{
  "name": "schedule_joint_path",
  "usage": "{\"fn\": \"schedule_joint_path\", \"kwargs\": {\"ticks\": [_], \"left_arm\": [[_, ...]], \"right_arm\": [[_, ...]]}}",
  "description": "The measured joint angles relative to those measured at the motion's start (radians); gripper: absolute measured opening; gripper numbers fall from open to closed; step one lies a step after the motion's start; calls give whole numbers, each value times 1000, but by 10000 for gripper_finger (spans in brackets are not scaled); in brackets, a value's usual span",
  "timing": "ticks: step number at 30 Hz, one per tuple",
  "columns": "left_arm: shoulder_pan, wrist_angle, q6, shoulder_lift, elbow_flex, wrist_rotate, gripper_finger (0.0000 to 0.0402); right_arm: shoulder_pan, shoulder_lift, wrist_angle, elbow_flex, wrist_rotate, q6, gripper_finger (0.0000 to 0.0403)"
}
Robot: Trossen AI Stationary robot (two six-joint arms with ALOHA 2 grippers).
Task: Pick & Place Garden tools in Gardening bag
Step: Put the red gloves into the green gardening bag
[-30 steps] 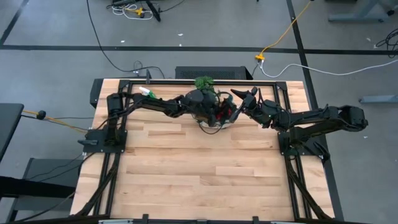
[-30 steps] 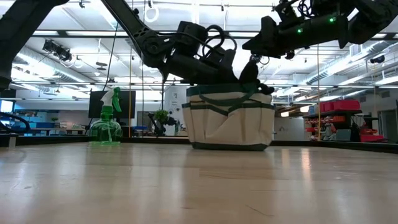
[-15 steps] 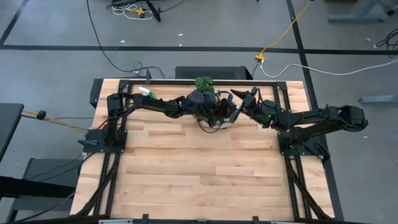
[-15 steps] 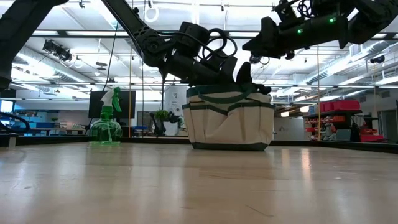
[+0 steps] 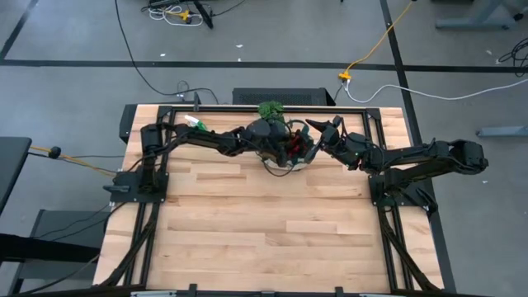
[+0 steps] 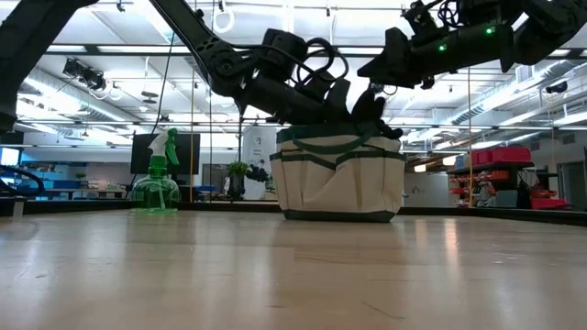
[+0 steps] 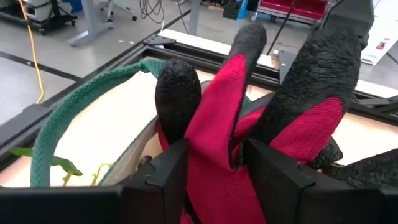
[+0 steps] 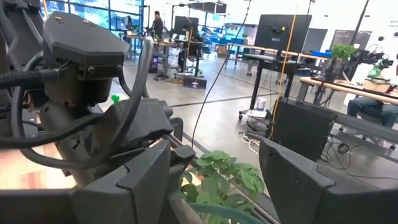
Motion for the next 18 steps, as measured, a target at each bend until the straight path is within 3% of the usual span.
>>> {"fn": "schedule_joint_path", "kwargs": {"ticks": [18], "left_arm": [[0, 9, 20, -6, 0, -63, 142]], "right_arm": [[0, 0, -2, 0, 0, 0, 247]]}}
